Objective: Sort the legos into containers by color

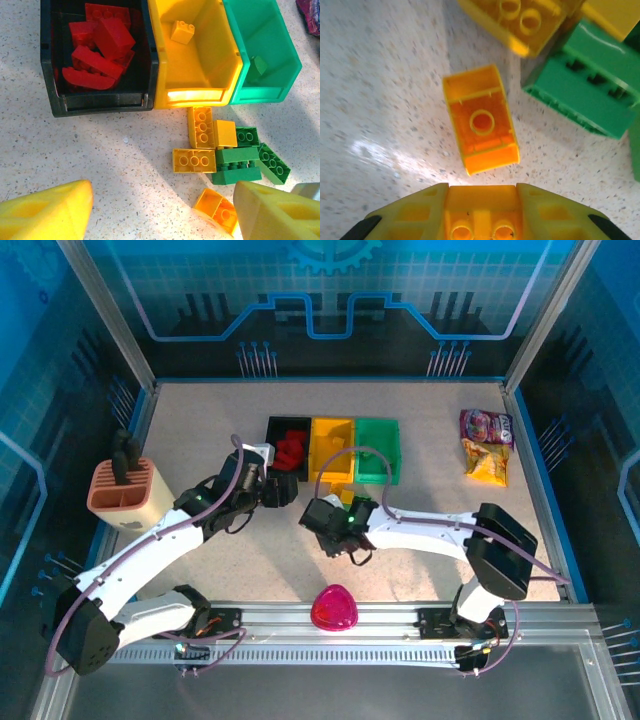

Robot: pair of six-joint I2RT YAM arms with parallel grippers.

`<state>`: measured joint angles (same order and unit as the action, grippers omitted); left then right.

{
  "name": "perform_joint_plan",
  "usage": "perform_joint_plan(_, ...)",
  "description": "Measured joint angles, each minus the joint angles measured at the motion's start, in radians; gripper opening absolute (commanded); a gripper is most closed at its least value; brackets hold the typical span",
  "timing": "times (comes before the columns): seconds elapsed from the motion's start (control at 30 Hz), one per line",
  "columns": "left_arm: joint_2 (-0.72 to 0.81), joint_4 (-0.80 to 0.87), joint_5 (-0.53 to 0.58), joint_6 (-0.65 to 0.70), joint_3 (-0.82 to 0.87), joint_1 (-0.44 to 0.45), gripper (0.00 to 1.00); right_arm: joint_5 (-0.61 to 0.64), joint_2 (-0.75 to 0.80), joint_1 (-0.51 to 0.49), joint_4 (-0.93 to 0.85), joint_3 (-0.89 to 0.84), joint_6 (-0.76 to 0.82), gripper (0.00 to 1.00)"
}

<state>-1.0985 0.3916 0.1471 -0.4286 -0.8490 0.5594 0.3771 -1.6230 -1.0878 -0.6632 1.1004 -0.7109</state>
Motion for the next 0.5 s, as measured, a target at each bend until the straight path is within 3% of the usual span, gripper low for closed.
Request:
perform_joint_plan(0.3,0.023,-0.005,0.011,-0.019,0.041,0.012,0.74,0.003,0.025,0.155,-0.029,0.141,0.137,0.25)
perform_joint_plan(0.5,0.021,-0.003,0.04,-0.05,0.105,0.115,0.75,-0.042,-0.023,0.274,-0.036,0.299,0.236,0.27)
